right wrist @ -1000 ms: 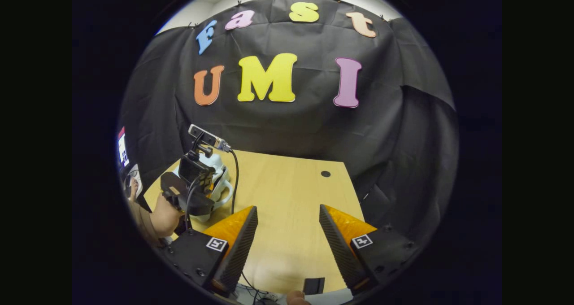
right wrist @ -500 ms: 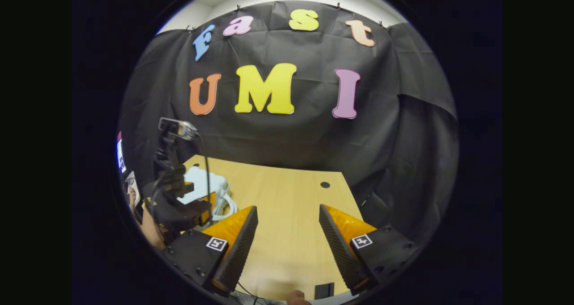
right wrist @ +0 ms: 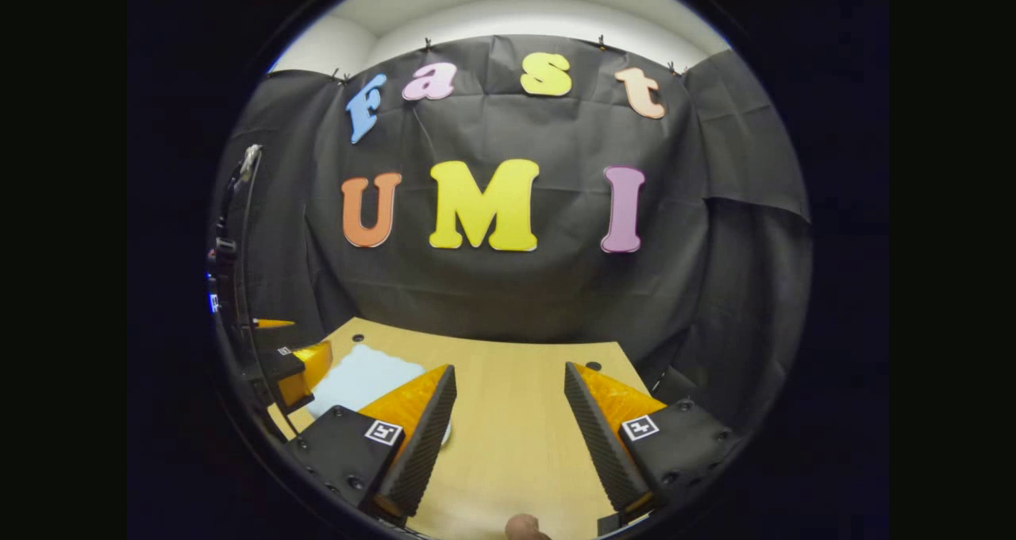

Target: First open the suitcase, pack the skin care products into it, and then close the suitcase.

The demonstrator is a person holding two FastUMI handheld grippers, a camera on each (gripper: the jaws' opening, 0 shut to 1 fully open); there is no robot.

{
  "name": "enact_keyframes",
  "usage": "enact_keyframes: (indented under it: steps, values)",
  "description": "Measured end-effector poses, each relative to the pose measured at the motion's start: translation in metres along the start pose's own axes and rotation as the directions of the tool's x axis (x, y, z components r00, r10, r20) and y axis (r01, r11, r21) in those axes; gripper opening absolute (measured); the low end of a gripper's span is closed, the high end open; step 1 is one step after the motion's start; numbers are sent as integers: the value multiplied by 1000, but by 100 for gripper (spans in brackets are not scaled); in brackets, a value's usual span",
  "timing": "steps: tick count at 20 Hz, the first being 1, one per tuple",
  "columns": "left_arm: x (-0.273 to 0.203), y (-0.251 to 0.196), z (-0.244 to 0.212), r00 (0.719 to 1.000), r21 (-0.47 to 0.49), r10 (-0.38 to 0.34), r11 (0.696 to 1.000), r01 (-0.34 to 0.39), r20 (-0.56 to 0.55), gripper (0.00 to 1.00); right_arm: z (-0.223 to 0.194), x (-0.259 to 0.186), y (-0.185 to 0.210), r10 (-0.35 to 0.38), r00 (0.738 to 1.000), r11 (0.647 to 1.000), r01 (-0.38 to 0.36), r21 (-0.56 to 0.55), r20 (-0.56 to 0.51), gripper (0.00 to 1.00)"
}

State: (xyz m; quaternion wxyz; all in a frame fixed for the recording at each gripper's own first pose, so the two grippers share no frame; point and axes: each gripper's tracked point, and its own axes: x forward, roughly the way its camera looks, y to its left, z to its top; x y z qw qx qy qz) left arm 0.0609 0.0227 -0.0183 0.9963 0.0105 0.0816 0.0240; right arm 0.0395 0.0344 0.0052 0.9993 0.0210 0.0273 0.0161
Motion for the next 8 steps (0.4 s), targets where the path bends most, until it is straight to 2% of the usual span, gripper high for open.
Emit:
enact_keyframes:
  steps: [2, 3, 4, 8]
  values:
    - [-1, 8, 3, 1000, 3, 1, 1000, -1, 10, 99, -1, 1, 12, 1, 1000, 1000, -1, -9, -3, 81]
    - [-1, 10, 4, 1000, 4, -2, 1000, 2, 18, 99, -1, 3, 13, -5, 1000, 1000, 5, -18, -7, 78]
    - [-1, 13, 6, 1000, 7, 0, 1000, 0, 26, 99, -1, 4, 16, -3, 1000, 1000, 3, -19, -11, 81]
    - [0, 16, 19, 998, 21, -9, 1000, 8, 68, 99, 3, 7, 22, -16, 1000, 1000, 16, -14, -12, 80]
